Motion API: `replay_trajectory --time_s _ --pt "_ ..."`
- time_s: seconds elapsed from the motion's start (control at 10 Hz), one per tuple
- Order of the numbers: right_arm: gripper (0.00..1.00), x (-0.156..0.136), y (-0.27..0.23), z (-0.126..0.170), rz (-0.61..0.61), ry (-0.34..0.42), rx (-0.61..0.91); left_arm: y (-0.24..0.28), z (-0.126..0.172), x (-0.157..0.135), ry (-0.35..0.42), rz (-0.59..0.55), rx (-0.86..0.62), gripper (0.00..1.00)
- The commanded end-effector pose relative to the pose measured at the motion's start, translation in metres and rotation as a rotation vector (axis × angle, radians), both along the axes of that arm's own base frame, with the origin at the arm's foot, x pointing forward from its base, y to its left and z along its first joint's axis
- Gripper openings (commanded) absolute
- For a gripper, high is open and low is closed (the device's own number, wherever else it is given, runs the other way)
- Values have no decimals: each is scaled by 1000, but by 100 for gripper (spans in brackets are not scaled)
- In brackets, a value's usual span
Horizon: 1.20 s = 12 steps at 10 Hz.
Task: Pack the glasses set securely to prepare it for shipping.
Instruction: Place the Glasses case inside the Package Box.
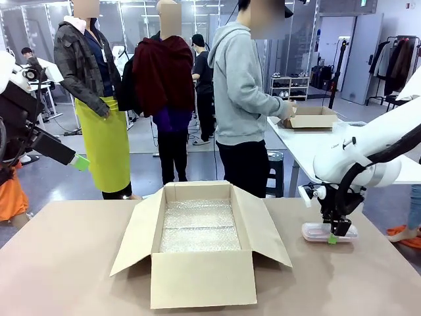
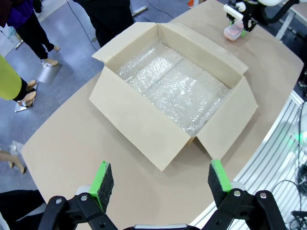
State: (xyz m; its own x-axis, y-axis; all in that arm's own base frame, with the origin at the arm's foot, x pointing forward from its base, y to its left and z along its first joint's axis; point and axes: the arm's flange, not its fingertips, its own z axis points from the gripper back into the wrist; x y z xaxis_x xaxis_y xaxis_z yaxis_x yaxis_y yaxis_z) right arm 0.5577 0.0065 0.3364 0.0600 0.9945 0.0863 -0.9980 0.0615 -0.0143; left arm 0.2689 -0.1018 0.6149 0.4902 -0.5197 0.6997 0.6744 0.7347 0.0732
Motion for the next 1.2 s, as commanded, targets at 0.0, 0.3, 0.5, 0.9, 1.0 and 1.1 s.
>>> replay_trajectory --time_s 0.0,0.3,0.5,0.9,1.0,1.1 --pt "21 -16 11 51 3 3 -22 0 1 0 -5 -4 1 100" --pt "21 -35 36 117 -35 -8 -31 0 1 0 -5 -4 1 100" --pt "21 -43 50 133 -18 -19 -28 0 1 0 -5 -4 1 100" --pt "21 -45 51 139 -2 -26 -7 0 1 0 -5 -4 1 100" --pt "21 -45 51 139 -2 -26 -7 0 1 0 -5 -4 1 100" --pt "21 -45 51 139 -2 -26 -7 0 1 0 -5 -4 1 100"
